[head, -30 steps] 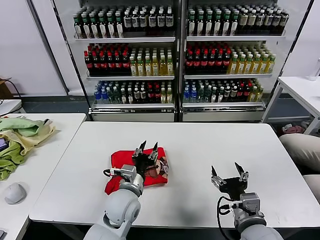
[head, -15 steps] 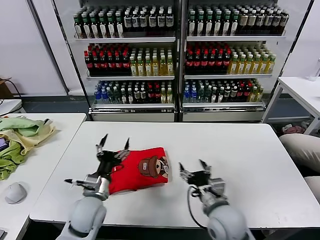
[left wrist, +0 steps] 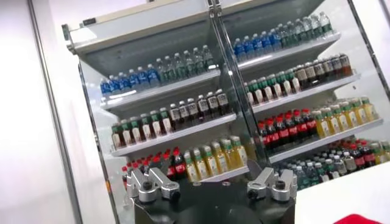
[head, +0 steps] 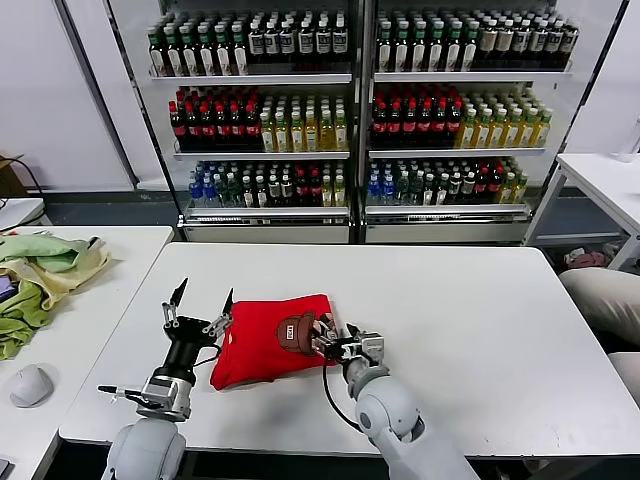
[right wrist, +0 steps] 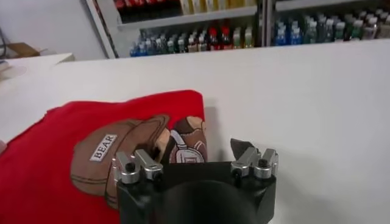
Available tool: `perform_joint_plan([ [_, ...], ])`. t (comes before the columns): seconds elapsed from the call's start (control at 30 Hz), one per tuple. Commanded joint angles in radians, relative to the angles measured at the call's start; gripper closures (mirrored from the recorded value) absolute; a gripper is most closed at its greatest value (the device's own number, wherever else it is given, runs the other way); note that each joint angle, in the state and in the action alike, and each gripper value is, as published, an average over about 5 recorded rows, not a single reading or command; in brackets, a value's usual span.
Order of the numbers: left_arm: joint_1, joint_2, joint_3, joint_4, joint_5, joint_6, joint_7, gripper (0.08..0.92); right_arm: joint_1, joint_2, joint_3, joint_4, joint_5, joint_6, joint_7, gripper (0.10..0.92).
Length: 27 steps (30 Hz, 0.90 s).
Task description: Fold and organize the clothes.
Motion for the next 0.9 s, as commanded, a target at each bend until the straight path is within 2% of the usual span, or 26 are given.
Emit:
perform_joint_plan([
  [0.03, 0.030, 0.002, -0.035, 0.012, 0.034, -0.048, 0.018, 0.177, 0.067, 0.044, -0.030, -0.112, 0.069, 0.000, 0.025, 0.218],
  [0.27, 0.025, 0.003, -0.023, 0.026, 0.035, -0.049, 0.017, 0.177, 0.061, 0.045, -0.018, -0.105, 0.047, 0.009, -0.003, 0.404],
  [0.4, 0.012, 0.003, -0.016, 0.043, 0.041, -0.049, 0.007, 0.177, 0.036, 0.028, -0.015, -0.064, -0.025, 0.036, -0.040, 0.516],
  [0.6, -0.016, 0.005, 0.003, 0.074, 0.061, -0.055, -0.010, 0.177, 0.013, 0.016, 0.012, -0.005, -0.030, 0.037, -0.035, 0.689],
  [0.77, -0.020, 0.009, 0.019, 0.077, 0.066, -0.055, -0.031, 0.177, -0.055, -0.054, 0.092, 0.117, -0.067, 0.034, -0.039, 0.825],
  [0.9, -0.035, 0.014, 0.034, 0.086, 0.087, -0.066, -0.074, 0.177, -0.158, -0.158, 0.180, 0.240, -0.113, 0.024, -0.069, 0.858],
])
